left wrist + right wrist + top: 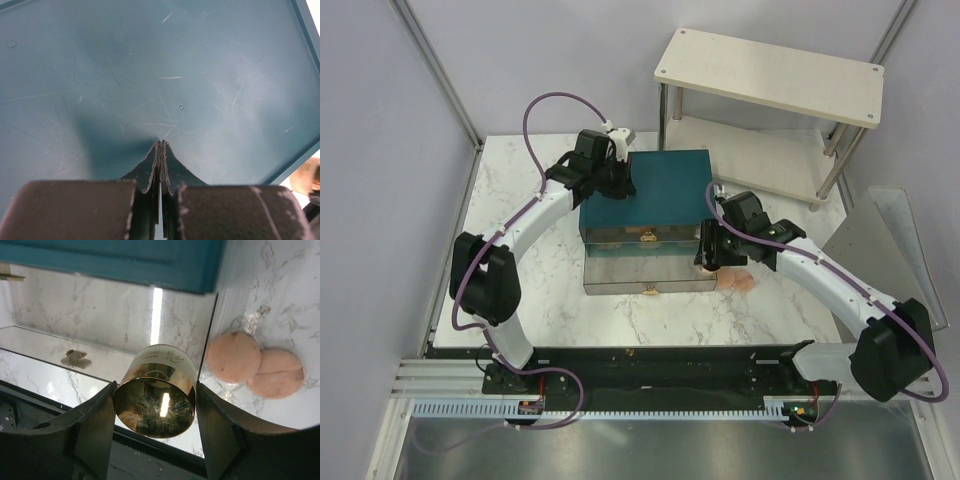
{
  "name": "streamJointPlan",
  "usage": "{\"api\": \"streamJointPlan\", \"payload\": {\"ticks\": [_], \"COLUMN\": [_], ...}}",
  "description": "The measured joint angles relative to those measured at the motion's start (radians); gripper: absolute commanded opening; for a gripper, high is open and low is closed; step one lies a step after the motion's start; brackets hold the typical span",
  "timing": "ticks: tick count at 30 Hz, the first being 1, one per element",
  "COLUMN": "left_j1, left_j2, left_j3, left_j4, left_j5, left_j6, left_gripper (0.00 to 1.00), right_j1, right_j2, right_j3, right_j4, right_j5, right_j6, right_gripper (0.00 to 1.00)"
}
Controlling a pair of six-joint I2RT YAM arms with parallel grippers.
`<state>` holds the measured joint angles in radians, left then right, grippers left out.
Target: Organize the makeup
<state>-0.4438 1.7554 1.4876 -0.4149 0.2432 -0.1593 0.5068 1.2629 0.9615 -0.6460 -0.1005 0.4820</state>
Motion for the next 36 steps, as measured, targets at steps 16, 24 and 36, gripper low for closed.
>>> {"api": "streamJointPlan", "payload": {"ticks": [16, 24, 36], "left_j1": [0.002, 0.003, 0.004], "left_j2": [0.000, 0.002, 0.010], "left_j3": [-0.002, -0.002, 0.008], "left_j4": [0.007, 0.006, 0.001], "left_j5": [0.003, 0.003, 0.010], "left_j6": [-0.014, -0.016, -0.016], "left_gripper": [0.02, 0.02, 0.02], "right_j1": [0.000, 0.000, 0.000], "right_j2": [0.240, 0.242, 0.233], "right_j3": [0.119, 0.145, 0.156], "right_j4": [0.061, 0.055, 0.043], "right_j5": [-0.043, -0.040, -0.018], "right_j6": [-0.041, -0.050, -0.053], "right_gripper": [0.63, 0.76, 0.77]}}
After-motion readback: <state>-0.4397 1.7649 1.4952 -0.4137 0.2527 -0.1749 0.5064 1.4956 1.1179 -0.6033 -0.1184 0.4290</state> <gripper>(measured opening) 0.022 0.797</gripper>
